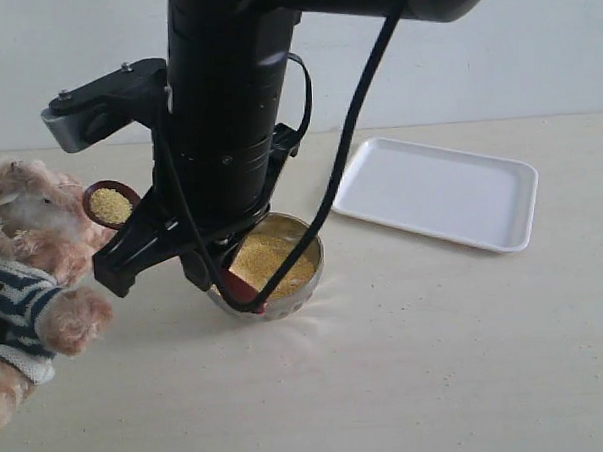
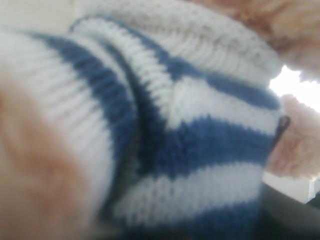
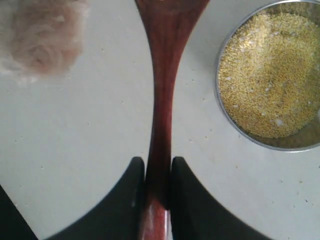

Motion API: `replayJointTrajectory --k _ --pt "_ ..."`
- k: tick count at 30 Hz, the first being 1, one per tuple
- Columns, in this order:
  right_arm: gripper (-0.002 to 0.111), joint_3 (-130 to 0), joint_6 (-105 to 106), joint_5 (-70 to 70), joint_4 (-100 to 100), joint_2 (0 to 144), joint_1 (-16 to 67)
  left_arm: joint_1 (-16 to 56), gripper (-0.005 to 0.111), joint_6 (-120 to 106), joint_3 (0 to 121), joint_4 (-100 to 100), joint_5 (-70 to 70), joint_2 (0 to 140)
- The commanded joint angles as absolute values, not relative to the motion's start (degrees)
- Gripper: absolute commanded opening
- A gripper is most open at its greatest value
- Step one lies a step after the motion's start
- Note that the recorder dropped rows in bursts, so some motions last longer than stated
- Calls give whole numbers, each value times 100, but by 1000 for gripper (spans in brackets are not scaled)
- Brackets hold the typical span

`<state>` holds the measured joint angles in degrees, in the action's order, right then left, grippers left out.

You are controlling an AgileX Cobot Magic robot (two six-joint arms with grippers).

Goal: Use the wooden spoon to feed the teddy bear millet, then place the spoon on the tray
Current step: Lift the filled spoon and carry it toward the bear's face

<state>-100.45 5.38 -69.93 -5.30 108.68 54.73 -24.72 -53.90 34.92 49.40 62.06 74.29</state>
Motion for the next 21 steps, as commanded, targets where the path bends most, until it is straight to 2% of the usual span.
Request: replayJointTrajectory --k 1,21 --pt "3 -10211 522 -6996 -607 10791 5620 -2481 7 -5360 3511 5049 6249 7339" --pt "3 -10864 439 -6996 -640 10949 5910 -2481 7 -5360 3511 5049 6249 7339"
